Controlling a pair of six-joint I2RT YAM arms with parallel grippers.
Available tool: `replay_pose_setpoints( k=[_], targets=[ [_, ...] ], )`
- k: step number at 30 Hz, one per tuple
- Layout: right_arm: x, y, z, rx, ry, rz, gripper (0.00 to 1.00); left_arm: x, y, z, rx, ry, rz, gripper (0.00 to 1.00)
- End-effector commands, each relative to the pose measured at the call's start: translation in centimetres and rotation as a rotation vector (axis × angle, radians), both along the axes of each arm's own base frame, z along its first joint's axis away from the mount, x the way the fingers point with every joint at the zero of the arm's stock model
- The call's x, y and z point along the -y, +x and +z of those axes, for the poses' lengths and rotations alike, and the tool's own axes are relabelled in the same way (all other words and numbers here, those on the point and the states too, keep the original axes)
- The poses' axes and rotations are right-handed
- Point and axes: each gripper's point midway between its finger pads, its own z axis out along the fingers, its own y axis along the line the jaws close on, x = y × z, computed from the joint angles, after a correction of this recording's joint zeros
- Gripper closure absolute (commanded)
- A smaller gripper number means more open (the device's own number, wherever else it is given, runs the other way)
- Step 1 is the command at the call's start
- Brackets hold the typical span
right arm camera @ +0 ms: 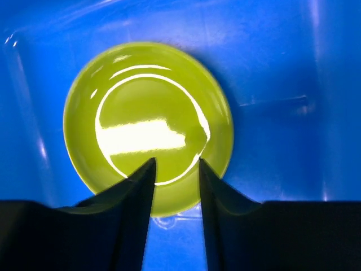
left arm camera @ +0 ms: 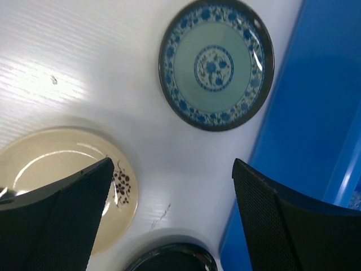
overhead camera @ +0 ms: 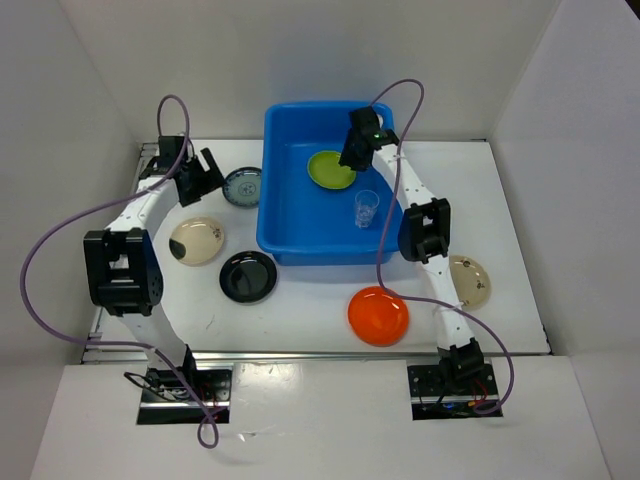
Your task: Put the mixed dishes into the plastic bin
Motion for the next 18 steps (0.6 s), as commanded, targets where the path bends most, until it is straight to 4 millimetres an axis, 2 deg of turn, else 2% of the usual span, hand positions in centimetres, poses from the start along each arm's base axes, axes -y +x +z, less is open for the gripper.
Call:
replay_pose_setpoints(
  k=[1, 3, 4, 5, 6, 7, 8, 9, 10, 11, 12, 13, 16, 17, 18],
  targets=[
    [-1.3, 0.1, 7.1, 0.117, 0.066, 0.065, 0.57, -1.6, 3.7, 3.4, 0.154, -0.059, 0.057, 0.07],
    [-2.1, -0.4, 10.5, 0.161, 0.111, 0.115, 0.55, -3.3, 4.9, 2.1, 0.138, -0.106, 0.103, 0.12],
    [-2.3, -1.0, 11.9, 0.172, 0.128, 0.132, 0.55, -3.3, 6.1, 2.9, 0.159, -0.139, 0.091, 0.15],
    [-2.4, -1.7, 14.8, 0.211, 0.151, 0.148, 0.55, -3.6, 6.7, 0.9, 0.121, -0.162, 0.104, 0.19],
    [-2.4, -2.4, 16.0, 0.219, 0.154, 0.170, 0.55, -3.6, 7.6, 0.6, 0.137, -0.185, 0.125, 0.30],
    [-2.3, -3.2, 16.0, 0.204, 0.146, 0.186, 0.55, -4.0, 7.9, 0.0, 0.137, -0.206, 0.141, 0.36],
    [-2.2, -3.5, 17.1, 0.221, 0.151, 0.187, 0.55, -3.9, 8.7, -1.1, 0.130, -0.224, 0.145, 0.40],
    [-1.7, -4.7, 20.5, 0.278, 0.153, 0.198, 0.55, -3.8, 9.1, -1.6, 0.128, -0.242, 0.149, 0.44],
    [-1.3, -5.4, 19.1, 0.244, 0.138, 0.188, 0.55, -3.8, 9.5, -2.1, 0.119, -0.260, 0.165, 0.51],
    [-0.9, -5.5, 20.4, 0.285, 0.135, 0.174, 0.55, -3.6, 9.6, -4.2, 0.073, -0.271, 0.164, 0.53],
    [-0.1, -6.9, 23.5, 0.345, 0.133, 0.168, 0.55, -3.7, 10.2, -4.2, 0.072, -0.278, 0.170, 0.53],
    [0.8, -7.4, 22.1, 0.318, 0.103, 0.139, 0.54, -3.7, 10.3, -5.6, 0.043, -0.280, 0.174, 0.53],
    [2.1, -9.5, 23.5, 0.338, 0.078, 0.118, 0.54, -3.3, 10.4, -7.1, 0.018, -0.298, 0.162, 0.50],
    [2.5, -9.8, 23.7, 0.344, 0.063, 0.112, 0.54, -3.4, 10.6, -6.7, 0.027, -0.298, 0.160, 0.48],
    [2.7, -10.3, 23.1, 0.326, 0.058, 0.113, 0.54, -3.1, 10.6, -7.4, 0.013, -0.307, 0.153, 0.46]
  ],
)
